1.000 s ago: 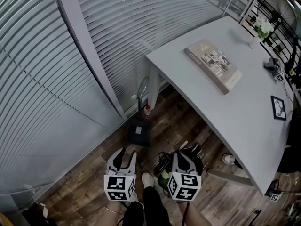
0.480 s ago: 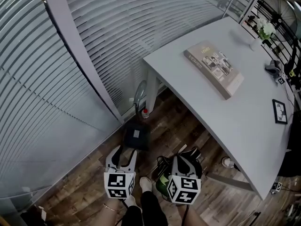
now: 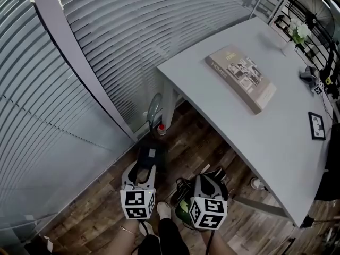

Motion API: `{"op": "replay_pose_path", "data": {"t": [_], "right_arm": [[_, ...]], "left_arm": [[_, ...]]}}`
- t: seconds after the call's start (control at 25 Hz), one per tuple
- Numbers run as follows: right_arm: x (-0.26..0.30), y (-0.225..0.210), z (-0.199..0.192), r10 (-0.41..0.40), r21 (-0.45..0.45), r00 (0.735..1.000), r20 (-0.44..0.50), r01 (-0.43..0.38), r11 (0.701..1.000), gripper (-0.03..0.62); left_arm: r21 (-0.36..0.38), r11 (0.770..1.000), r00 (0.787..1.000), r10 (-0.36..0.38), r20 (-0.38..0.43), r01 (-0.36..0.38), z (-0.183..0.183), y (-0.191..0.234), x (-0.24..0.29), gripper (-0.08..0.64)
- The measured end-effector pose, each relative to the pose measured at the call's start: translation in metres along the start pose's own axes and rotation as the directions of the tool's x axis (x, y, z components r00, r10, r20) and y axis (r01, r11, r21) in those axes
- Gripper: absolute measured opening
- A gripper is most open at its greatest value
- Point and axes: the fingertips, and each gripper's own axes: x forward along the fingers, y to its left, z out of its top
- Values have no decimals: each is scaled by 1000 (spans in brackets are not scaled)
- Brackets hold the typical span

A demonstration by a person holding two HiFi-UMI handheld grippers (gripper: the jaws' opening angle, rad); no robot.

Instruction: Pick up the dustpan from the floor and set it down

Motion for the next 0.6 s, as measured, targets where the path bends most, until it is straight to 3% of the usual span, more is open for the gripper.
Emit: {"op": "replay_pose_path", "data": {"t": [0.6], "right_arm": [[21,0,6,0,-13,1000,11,0,1000,32]], "left_arm": [[-4,999,999,48,5,-48,8,11,37,219]]}}
